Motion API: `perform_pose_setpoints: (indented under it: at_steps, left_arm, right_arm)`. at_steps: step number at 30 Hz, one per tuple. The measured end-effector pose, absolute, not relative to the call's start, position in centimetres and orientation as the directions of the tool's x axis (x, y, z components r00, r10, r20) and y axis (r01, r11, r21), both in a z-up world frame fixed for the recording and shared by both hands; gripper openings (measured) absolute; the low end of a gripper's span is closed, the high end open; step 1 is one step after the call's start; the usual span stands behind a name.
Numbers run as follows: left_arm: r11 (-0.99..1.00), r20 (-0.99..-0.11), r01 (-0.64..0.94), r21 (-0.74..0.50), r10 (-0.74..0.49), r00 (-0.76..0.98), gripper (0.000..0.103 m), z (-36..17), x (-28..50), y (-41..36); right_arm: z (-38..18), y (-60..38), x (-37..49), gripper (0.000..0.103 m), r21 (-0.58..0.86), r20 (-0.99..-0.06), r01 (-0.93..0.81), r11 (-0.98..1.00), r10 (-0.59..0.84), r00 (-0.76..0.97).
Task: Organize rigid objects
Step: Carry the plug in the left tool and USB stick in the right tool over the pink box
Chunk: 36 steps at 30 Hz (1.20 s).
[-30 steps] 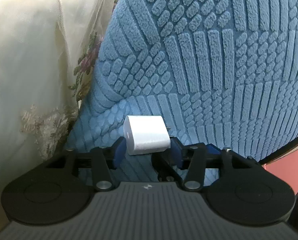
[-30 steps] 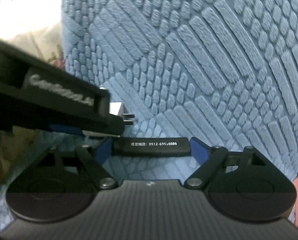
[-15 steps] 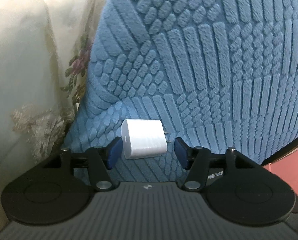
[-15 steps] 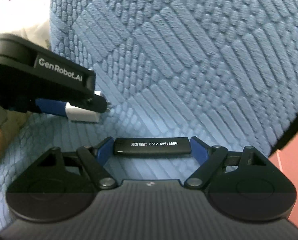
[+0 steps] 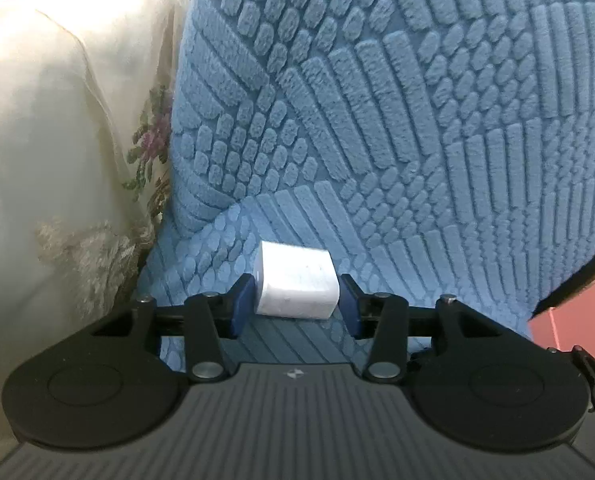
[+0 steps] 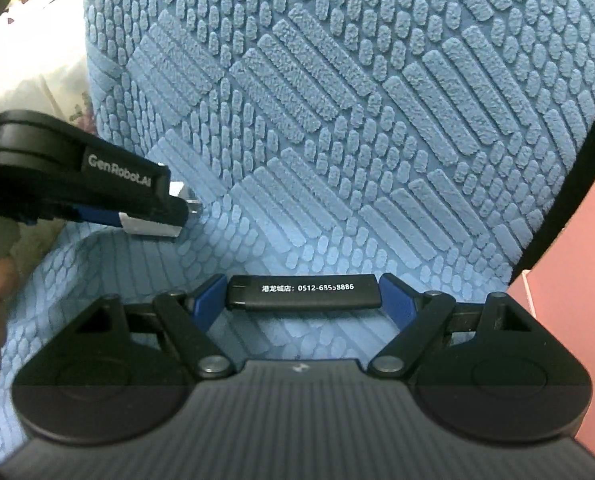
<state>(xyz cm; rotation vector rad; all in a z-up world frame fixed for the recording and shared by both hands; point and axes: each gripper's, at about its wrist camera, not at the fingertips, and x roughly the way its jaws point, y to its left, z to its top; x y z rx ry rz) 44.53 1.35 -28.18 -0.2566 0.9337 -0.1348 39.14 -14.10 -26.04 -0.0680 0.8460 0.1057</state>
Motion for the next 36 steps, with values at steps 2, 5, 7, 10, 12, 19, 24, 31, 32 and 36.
perform_pose_setpoints:
  at_steps: [2, 5, 7, 10, 12, 19, 24, 31, 32, 36]
  left_arm:
    - [0.959, -0.774, 0.015, -0.284, -0.238, 0.587, 0.051, -27.7, 43.6, 2.1]
    - [0.956, -0.775, 0.009, -0.295, -0.244, 0.583, 0.051, -27.6, 42.0, 2.0]
    - [0.954, -0.772, 0.009, -0.301, -0.249, 0.585, 0.051, -27.4, 40.8, 1.7]
    - [0.954, -0.776, 0.007, -0.301, -0.25, 0.579, 0.051, -27.1, 39.0, 1.2]
    - [0.953, -0.777, 0.01, -0.304, -0.254, 0.576, 0.051, -27.0, 38.2, 1.3]
    - [0.955, -0.779, 0.035, -0.294, -0.261, 0.57, 0.05, -26.3, 34.7, 1.2]
    - [0.954, -0.778, 0.025, -0.3, -0.26, 0.572, 0.05, -26.1, 32.0, 1.4]
    - [0.944, -0.761, 0.016, -0.33, -0.276, 0.587, 0.05, -25.4, 28.0, 2.2]
    - [0.942, -0.758, 0.015, -0.334, -0.278, 0.59, 0.05, -25.2, 27.5, 2.3]
    - [0.936, -0.737, 0.024, -0.351, -0.292, 0.61, 0.05, -23.7, 25.8, 2.2]
  right_arm:
    - [-25.4, -13.9, 38.5, 0.085, -0.012, -0.747, -0.12, 0.993, 0.07, 0.661]
    - [-24.5, -14.8, 37.2, 0.085, -0.009, -0.746, -0.123, 0.992, 0.075, 0.661]
    - [-24.2, -15.3, 36.2, 0.085, 0.0, -0.751, -0.123, 0.992, 0.081, 0.656]
    - [-23.5, -15.7, 34.3, 0.085, 0.011, -0.756, -0.121, 0.993, 0.088, 0.649]
    - [-23.0, -16.1, 33.2, 0.085, 0.016, -0.759, -0.126, 0.992, 0.094, 0.645]
    - [-21.8, -15.7, 29.5, 0.085, 0.029, -0.76, -0.132, 0.991, 0.107, 0.641]
    - [-21.1, -16.3, 28.1, 0.085, 0.027, -0.756, -0.135, 0.991, 0.109, 0.645]
    - [-19.4, -17.2, 25.7, 0.085, 0.022, -0.749, -0.138, 0.99, 0.108, 0.654]
    - [-19.1, -17.3, 25.4, 0.085, 0.024, -0.747, -0.137, 0.99, 0.109, 0.656]
    - [-17.7, -17.8, 24.0, 0.085, 0.032, -0.737, -0.126, 0.992, 0.108, 0.667]
